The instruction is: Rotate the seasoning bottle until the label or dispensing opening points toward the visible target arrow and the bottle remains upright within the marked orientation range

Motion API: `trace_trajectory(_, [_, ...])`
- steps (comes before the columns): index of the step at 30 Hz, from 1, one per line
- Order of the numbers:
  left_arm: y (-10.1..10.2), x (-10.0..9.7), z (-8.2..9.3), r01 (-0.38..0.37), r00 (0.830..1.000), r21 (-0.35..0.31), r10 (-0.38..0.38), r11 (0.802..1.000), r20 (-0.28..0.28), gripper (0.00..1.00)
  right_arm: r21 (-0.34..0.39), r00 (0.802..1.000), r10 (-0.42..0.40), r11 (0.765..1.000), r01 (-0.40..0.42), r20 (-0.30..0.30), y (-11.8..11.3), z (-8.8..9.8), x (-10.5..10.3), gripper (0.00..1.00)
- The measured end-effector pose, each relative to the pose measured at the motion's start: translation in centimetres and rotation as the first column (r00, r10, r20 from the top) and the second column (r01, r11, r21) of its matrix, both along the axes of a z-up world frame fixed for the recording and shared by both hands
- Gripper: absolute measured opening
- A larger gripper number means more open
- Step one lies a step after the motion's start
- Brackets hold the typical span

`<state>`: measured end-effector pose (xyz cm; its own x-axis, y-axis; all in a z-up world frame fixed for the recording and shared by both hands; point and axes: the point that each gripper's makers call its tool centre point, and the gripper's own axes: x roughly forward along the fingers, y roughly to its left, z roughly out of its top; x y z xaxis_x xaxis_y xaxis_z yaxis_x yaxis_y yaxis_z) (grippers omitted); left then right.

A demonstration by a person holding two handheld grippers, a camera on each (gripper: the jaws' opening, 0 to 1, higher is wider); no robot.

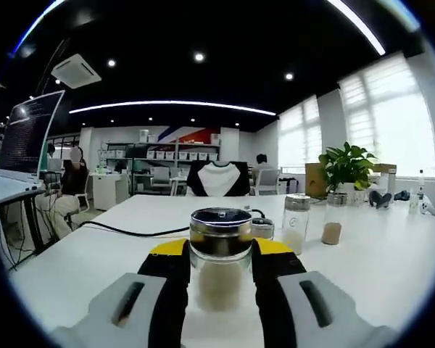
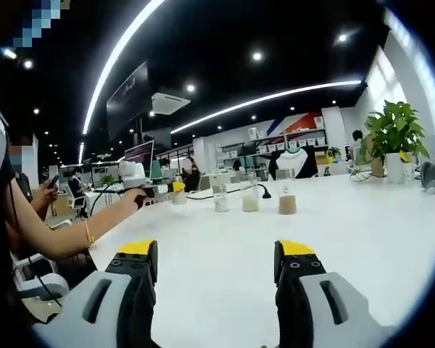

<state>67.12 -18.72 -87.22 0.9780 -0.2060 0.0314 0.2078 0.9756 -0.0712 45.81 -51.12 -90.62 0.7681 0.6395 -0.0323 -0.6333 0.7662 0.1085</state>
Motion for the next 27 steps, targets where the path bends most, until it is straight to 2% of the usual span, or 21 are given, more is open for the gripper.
trace_trajectory(2, [0.2,-0.8,0.5,-0.016,1.000,-0.017,0.016,1.000,0.020,0.35,0.003,1.000,0.004,1.000,-0.004,-0.006,0.0,-0.3,0.2,0.65])
trace_trajectory(9, [-0.9,-3.0,1.4,-0.001,0.999,0.004,0.001,1.000,0.040,0.35,0.005,1.000,0.017,1.000,-0.017,-0.008,0.2,-0.4,0.1,0.65])
trace_trajectory(16, [-1.5,-4.2,1.1,0.008,0.999,0.023,-0.009,1.000,0.053,0.35,0.008,1.000,0.016,1.000,-0.016,-0.004,0.1,-0.2,0.1,0.65])
trace_trajectory(18, [-1.5,-4.6,0.7,0.005,0.999,0.057,-0.008,0.998,0.045,0.35,0.002,1.000,0.013,1.000,-0.013,-0.007,0.0,-0.3,0.1,0.65])
trace_trajectory(27, [-1.1,-5.8,-0.5,-0.003,1.000,0.046,0.002,0.999,0.029,0.35,0.001,1.000,0.010,1.000,-0.010,-0.008,-0.1,-0.2,0.1,0.65])
